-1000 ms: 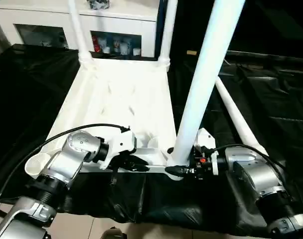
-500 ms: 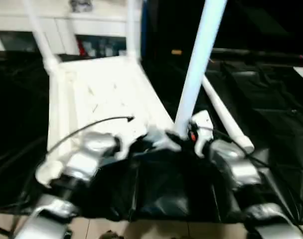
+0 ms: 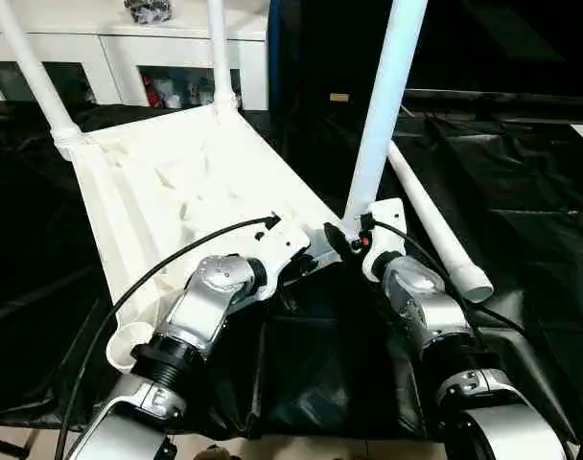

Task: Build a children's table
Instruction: Rotate leg to tighten

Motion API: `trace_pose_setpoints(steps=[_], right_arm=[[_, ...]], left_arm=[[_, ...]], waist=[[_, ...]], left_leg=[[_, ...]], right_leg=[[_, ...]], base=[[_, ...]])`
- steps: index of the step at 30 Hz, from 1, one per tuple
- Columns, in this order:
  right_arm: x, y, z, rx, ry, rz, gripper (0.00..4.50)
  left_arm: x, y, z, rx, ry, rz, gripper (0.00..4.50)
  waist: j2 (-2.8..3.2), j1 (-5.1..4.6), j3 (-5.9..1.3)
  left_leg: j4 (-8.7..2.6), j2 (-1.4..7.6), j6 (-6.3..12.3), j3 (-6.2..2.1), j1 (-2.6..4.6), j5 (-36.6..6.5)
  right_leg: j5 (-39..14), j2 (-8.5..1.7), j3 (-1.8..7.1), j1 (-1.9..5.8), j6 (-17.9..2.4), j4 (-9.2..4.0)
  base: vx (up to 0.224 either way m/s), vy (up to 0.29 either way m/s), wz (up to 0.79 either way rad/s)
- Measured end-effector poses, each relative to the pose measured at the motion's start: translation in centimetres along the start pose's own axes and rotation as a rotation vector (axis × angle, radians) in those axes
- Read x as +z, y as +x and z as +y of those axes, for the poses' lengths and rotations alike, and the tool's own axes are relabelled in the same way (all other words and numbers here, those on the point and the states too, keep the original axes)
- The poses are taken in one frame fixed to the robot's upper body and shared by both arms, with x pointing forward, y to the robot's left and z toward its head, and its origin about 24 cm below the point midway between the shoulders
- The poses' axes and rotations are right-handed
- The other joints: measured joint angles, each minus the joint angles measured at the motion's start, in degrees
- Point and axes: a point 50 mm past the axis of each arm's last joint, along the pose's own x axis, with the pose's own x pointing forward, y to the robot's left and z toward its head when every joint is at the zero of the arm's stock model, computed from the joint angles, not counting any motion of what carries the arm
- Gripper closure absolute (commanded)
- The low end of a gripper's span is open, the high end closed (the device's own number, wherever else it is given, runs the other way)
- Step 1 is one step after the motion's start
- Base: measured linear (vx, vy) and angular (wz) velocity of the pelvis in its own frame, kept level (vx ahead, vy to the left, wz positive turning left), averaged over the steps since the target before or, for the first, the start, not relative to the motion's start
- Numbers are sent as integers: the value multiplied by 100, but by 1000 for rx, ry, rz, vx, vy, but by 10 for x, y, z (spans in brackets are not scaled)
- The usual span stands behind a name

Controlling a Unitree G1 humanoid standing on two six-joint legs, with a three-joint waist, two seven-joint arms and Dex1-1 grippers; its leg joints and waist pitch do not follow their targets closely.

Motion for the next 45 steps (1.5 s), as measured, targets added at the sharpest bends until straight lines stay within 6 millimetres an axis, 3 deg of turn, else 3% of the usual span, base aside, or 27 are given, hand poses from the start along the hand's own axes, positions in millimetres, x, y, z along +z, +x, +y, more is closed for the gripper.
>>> trace_pose_setpoints(steps=[6, 11, 19, 22, 25, 34, 38, 43, 45], right_arm=[[-3, -6, 1, 159, -65, 16, 69], [-6, -22, -6, 345, -121, 39, 69], [-9, -54, -4, 701, -200, 109, 69], [-9, -64, -3, 782, -221, 139, 69], [-10, -71, -1, 846, -237, 171, 103], [-11, -78, 2, 883, -246, 198, 169], [-12, -78, 3, 875, -241, 192, 172], [-14, -65, 1, 706, -180, 135, 173], [-12, -55, -1, 603, -167, 119, 174]], left_arm=[[-7, -17, 6, -95, 27, 10, 450], [-12, -32, 10, -210, 58, 17, 450], [-18, -51, 10, -416, 82, 47, 450], [-20, -55, 9, -471, 96, 59, 450], [-21, -57, 8, -517, 103, 70, 450], [-23, -58, 6, -565, 124, 73, 450], [-23, -58, 6, -563, 123, 72, 450], [-23, -53, 12, -438, 92, 54, 450], [-22, -48, 12, -365, 78, 43, 450]], waist=[[2, 20, 2], [-2, 55, 5], [-2, 323, 6], [-2, 358, 6], [-2, 378, 6], [-2, 377, 6], [-2, 375, 6], [-3, 301, 6], [-4, 210, 7]], left_leg=[[2, 0, -1, -1, -1, 1], [3, 0, 0, -1, -11, 0], [10, 4, 1, 7, -14, 0], [10, 4, 1, 8, -15, 0], [9, 4, 1, 8, -15, 0], [8, 5, 1, 5, -13, 1], [8, 5, 0, 5, -12, 1], [7, 4, -1, 4, -5, 1], [10, 4, -3, 2, -2, 2]], right_leg=[[0, 0, 1, 0, 0, 1], [0, -1, 0, 0, 0, -4], [-1, -2, 3, 4, 1, -4], [-1, -3, 7, 9, 2, -2], [-4, -3, 9, 18, 7, -1], [-18, -3, 8, 25, 29, 1], [-17, -3, 8, 26, 28, 1], [-20, -3, 8, 25, 35, 3], [-20, -3, 6, 20, 35, 1]], base=[[0, 0, 0], [0, 0, 0], [0, 0, 0], [0, 0, 0], [0, 0, 0], [0, 0, 0], [0, 0, 0], [0, 0, 0], [0, 0, 0]])
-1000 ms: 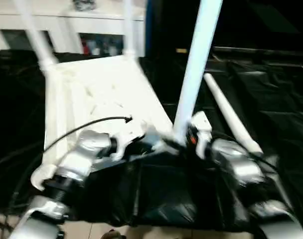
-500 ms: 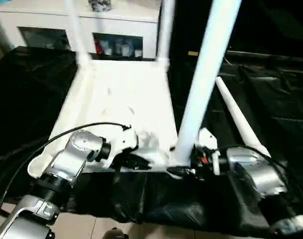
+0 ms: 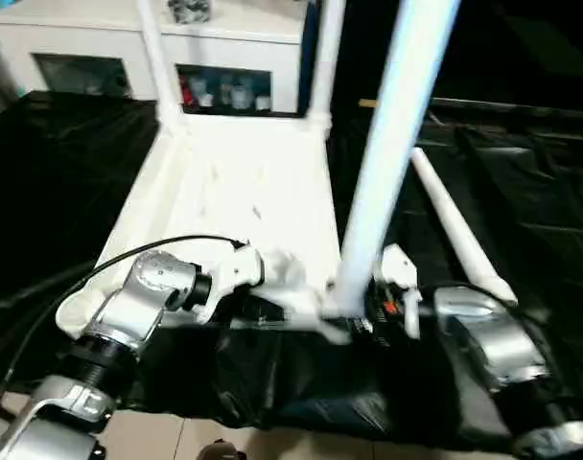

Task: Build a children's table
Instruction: Rotate leg to tighten

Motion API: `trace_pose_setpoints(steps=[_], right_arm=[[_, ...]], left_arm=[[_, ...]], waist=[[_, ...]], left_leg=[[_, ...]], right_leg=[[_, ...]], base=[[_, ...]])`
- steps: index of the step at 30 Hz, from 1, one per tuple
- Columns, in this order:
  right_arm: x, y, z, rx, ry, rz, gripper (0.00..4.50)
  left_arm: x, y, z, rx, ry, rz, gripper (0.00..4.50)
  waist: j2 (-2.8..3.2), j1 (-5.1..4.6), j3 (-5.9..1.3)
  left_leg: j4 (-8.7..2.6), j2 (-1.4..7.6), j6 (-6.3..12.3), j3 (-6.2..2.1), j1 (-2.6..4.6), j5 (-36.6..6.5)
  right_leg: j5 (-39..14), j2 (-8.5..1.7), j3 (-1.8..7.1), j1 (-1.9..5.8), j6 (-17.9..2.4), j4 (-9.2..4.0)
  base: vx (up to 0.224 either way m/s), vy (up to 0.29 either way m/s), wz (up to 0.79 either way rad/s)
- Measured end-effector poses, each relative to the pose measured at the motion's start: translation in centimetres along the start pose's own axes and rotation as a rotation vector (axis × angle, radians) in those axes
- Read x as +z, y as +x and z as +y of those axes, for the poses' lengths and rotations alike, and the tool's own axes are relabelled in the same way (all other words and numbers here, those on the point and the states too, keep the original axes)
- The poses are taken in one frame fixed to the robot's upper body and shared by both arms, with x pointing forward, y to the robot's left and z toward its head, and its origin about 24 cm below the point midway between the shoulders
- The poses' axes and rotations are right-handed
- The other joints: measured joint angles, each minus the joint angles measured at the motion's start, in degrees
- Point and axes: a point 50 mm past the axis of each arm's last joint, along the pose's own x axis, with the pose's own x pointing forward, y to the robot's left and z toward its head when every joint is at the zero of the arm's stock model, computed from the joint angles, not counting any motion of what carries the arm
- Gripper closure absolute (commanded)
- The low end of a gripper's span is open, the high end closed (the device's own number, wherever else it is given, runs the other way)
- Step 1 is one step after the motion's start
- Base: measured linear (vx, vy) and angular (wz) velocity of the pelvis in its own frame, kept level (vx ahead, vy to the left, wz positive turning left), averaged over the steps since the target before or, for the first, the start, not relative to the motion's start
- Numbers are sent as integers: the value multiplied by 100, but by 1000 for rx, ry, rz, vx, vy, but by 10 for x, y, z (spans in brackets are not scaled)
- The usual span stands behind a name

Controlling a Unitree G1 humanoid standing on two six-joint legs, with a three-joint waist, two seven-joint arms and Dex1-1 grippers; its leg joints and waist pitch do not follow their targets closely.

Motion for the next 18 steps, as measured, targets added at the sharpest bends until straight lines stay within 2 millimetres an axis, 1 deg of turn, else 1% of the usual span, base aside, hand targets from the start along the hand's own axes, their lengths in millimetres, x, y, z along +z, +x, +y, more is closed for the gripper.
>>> trace_pose_setpoints(steps=[3, 5, 9, 11, 12, 14, 16, 18], right_arm=[[3, 12, -11, -179, 22, -24, 174], [4, 19, -16, -277, 48, -44, 174], [9, 30, -22, -426, 82, -66, 175], [12, 37, -26, -508, 104, -73, 175], [14, 40, -29, -571, 117, -77, 175], [16, 42, -32, -618, 121, -82, 175], [15, 42, -32, -628, 119, -93, 105], [14, 42, -32, -623, 122, -92, 102]], left_arm=[[3, 10, 3, 111, -55, -29, 450], [5, 17, 4, 167, -74, -43, 450], [10, 25, 6, 268, -87, -56, 450], [14, 32, 6, 322, -87, -59, 450], [18, 39, 6, 362, -92, -68, 450], [22, 46, 4, 389, -94, -80, 450], [22, 46, 4, 394, -94, -81, 450], [22, 46, 4, 392, -93, -80, 450]], waist=[[-6, -145, 3], [-6, -201, 3], [-2, -205, 1], [3, -208, -2], [11, -208, -7], [11, -201, -7], [16, -190, -10], [17, -191, -10]], left_leg=[[2, 0, -2, -2, -1, 1], [1, -1, -3, -4, 2, 1], [-14, 0, -3, -6, 7, 1], [-14, -1, -3, -5, 7, 2], [-9, -2, -3, -4, 4, 2], [-12, -5, 0, -3, -1, -2], [-15, -6, 6, -1, -1, -6], [-19, -5, 5, -2, 0, -6]], right_leg=[[3, -1, -1, -16, -4, 0], [6, 0, -1, -15, -6, 2], [10, 3, -4, -19, -10, 3], [26, 3, -2, -20, -37, 2], [25, 2, 1, -20, -35, 0], [22, 1, 2, -20, -31, -10], [14, 0, 2, -20, -28, -11], [14, 1, 0, -20, -28, -10]], base=[[0, 0, 0], [0, 0, 0], [0, 0, 0], [0, 0, 0], [0, 0, 0], [0, 0, 0], [0, 0, 0], [0, 0, 0]])
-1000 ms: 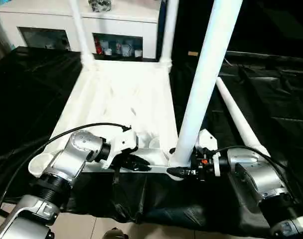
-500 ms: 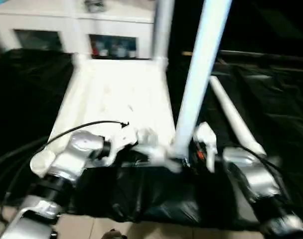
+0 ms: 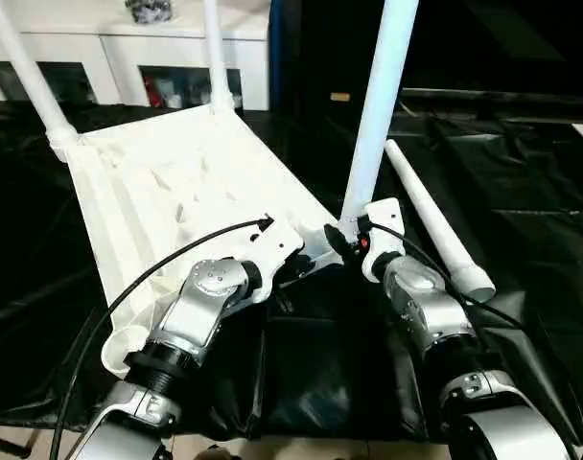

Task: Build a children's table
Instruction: Rotate leg to tighten

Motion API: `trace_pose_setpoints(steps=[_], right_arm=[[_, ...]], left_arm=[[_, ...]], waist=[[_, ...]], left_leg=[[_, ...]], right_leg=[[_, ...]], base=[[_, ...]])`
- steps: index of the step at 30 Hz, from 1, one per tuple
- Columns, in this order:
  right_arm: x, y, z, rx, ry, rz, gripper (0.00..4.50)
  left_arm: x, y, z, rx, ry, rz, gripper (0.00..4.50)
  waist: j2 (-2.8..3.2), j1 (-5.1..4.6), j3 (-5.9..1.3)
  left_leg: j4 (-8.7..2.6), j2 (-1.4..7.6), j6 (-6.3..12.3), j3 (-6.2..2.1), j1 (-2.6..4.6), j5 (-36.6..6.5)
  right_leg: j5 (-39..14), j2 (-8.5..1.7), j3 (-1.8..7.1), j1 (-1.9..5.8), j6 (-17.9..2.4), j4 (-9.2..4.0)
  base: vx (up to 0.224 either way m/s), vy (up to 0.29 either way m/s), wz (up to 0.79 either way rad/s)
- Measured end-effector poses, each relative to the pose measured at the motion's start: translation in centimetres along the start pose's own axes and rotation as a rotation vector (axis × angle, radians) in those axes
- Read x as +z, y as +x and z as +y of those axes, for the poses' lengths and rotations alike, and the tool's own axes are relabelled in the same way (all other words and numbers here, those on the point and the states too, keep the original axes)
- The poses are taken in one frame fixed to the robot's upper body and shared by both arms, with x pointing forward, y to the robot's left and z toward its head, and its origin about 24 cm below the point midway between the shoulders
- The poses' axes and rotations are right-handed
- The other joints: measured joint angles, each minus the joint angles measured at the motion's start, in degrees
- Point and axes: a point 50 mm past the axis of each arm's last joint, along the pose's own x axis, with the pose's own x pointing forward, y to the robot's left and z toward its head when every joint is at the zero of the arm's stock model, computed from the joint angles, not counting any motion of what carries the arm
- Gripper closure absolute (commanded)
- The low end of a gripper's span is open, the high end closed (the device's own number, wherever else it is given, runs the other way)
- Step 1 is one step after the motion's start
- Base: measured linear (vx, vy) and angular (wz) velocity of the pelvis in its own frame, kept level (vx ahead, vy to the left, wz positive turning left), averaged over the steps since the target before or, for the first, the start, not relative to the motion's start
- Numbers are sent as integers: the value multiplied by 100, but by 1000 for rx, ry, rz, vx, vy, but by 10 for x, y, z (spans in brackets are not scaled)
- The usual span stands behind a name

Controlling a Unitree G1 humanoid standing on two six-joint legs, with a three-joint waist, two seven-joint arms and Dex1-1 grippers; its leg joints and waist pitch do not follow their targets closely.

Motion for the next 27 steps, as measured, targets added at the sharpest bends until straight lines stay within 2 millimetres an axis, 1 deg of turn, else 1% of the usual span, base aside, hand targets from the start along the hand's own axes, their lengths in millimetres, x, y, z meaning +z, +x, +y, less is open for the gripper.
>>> trace_pose_setpoints(steps=[2, 5, 7, 9, 14, 17, 21, 25, 26, 27], right_arm=[[-1, 0, 2, 11, 1, -2, 91], [-1, 0, 4, 41, -14, -11, 57], [-2, 0, 5, 77, -26, -11, 57], [-3, -3, 5, 153, -56, -6, 57], [-7, -16, 5, 344, -107, -1, 57], [-9, -30, 3, 502, -162, 18, 57], [-12, -50, 2, 711, -204, 61, 57], [-13, -63, 3, 839, -211, 98, 57], [-14, -65, 3, 859, -212, 105, 73], [-14, -67, 4, 878, -210, 116, 73]], left_arm=[[0, 0, 0, -4, 1, 1, 450], [-2, -4, 3, -28, 7, 8, 450], [-2, -7, 3, -60, 13, 14, 450], [-4, -14, 5, -112, 32, 23, 450], [-9, -28, 10, -225, 56, 45, 450], [-11, -38, 12, -316, 85, 68, 450], [-14, -50, 14, -439, 109, 98, 450], [-14, -54, 14, -524, 137, 126, 450], [-14, -55, 13, -539, 141, 129, 450], [-14, -55, 13, -551, 142, 132, 450]], waist=[[0, -8, 0], [-2, -19, 1], [-2, -6, 1], [-2, 1, 1], [-4, 18, 3], [-4, 82, 3], [-4, 205, 3], [-4, 303, 3], [-4, 313, 3], [-4, 317, 2]], left_leg=[[1, 1, -1, 0, 1, 1], [4, 1, -1, 0, 2, 1], [3, 2, -1, 0, 1, 1], [4, 2, -1, 0, -1, 1], [4, 2, -1, -1, -6, 1], [7, 3, -1, 0, -6, 1], [10, 6, 0, 5, -8, 1], [11, 6, 0, 8, -5, 1], [10, 6, 0, 9, -4, 1], [10, 6, 0, 9, -4, 1]], right_leg=[[0, 0, 0, 0, 0, 2], [1, 0, 0, 0, 0, 3], [1, 0, 0, 0, 0, 4], [1, 0, 0, 0, 0, 4], [0, 0, -1, -1, 0, 2], [0, 0, 0, 3, 0, 2], [-1, 0, 4, 12, 2, 2], [-3, -1, 10, 21, 5, 5], [-9, -1, 11, 25, 16, 5], [-13, -1, 12, 29, 22, 6]], base=[[0, 0, 0], [0, 0, 0], [0, 0, 0], [0, 0, 0], [0, 0, 0], [0, 0, 0], [0, 0, 0], [0, 0, 0], [0, 0, 0], [0, 0, 0]])
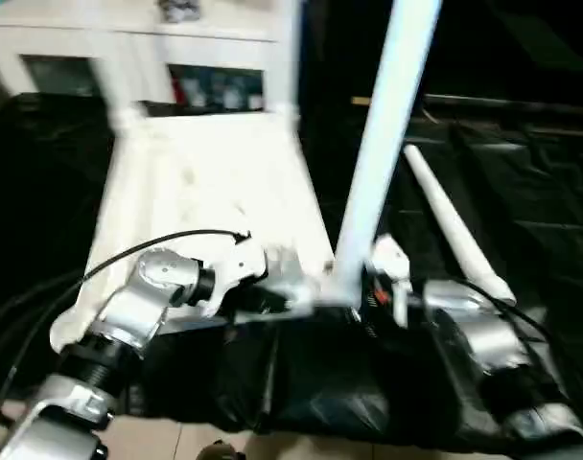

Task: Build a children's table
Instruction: Rotate leg to tighten

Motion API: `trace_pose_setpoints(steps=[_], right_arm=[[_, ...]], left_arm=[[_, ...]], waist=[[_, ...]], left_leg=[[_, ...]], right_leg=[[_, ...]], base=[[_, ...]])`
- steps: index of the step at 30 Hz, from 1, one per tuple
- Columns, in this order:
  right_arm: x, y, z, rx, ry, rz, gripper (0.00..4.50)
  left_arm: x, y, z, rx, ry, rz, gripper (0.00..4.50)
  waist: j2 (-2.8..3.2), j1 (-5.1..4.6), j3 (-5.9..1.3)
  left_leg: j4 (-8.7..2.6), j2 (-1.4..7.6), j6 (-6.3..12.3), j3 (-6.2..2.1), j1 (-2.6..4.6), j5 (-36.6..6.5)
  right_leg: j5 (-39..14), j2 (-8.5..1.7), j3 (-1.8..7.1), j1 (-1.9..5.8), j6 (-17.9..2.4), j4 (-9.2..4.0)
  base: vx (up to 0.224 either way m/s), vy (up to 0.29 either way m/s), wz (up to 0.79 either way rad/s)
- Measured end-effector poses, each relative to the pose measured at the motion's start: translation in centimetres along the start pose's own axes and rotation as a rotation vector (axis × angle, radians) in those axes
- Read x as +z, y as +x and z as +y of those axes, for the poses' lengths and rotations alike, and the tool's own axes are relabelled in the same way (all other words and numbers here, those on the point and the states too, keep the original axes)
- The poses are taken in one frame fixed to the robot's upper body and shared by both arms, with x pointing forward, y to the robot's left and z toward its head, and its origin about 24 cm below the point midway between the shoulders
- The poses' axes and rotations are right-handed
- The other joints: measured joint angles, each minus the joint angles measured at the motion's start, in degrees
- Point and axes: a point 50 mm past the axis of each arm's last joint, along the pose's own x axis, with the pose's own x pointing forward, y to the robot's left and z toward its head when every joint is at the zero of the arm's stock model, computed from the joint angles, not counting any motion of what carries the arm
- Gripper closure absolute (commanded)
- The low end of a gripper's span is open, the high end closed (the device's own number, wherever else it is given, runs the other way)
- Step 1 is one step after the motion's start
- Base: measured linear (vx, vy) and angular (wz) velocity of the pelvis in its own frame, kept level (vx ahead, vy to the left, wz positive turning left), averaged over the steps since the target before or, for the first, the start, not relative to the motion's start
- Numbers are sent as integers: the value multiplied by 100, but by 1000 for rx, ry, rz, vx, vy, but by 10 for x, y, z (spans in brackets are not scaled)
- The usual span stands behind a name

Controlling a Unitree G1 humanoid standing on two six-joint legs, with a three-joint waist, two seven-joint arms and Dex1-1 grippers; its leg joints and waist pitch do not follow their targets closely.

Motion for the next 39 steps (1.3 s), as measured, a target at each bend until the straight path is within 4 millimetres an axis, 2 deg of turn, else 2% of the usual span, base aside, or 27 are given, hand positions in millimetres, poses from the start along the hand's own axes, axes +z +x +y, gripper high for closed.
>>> trace_pose_setpoints(steps=[11, 17, 21, 25, 28, 31, 35, 36, 39], right_arm=[[0, -7, 8, 55, 20, 30, 165], [0, -6, 8, 44, 34, 30, 176], [-2, 1, -2, -124, 79, -31, 178], [1, 15, -22, -373, 128, -79, 178], [3, 22, -33, -528, 165, -100, 178], [8, 33, -41, -661, 193, -112, 178], [12, 41, -45, -750, 198, -124, 178], [12, 42, -46, -767, 204, -133, 122], [13, 44, -48, -779, 213, -140, 102]], left_arm=[[-1, 0, -1, -71, 15, 3, 450], [-1, 0, -1, -67, 10, -2, 450], [-2, 1, 5, 57, -28, -21, 450], [-1, 9, 10, 217, -82, -58, 450], [3, 20, 11, 322, -105, -81, 450], [7, 28, 10, 431, -126, -92, 450], [11, 37, 7, 501, -147, -111, 450], [12, 38, 7, 513, -151, -115, 450], [15, 41, 7, 525, -148, -117, 450]], waist=[[1, 24, -1], [1, 23, -2], [-4, -41, -1], [-21, -275, 7], [-28, -383, 11], [-30, -424, 10], [-33, -426, 5], [-38, -424, 2], [-38, -390, 2]], left_leg=[[-1, 0, 0, -3, -3, 0], [0, 0, 0, -3, -3, 0], [0, 0, -1, -4, 3, 1], [3, -2, -8, -18, 1, 5], [2, -3, -9, -20, 5, 5], [0, -3, -10, -23, 8, 5], [-3, -2, -10, -21, 5, 5], [-8, -2, -9, -20, 5, 3], [-18, -3, -15, -18, 5, -5]], right_leg=[[-3, -1, -1, 7, 5, 1], [-2, -1, -1, 8, 3, 1], [-11, -1, -2, 6, 19, 5], [-11, -7, -16, -10, 19, -2], [-10, -9, -16, -21, 18, -4], [-3, -7, -18, -24, 10, 0], [11, -5, -15, -27, -9, 4], [21, -4, -15, -27, -26, 1], [15, -4, -15, -30, -21, -3]], base=[[0, 0, 0], [0, 0, 0], [0, 0, 0], [0, 0, 0], [0, 0, 0], [0, 0, 0], [0, 0, 0], [0, 0, 0], [0, 0, 0]])
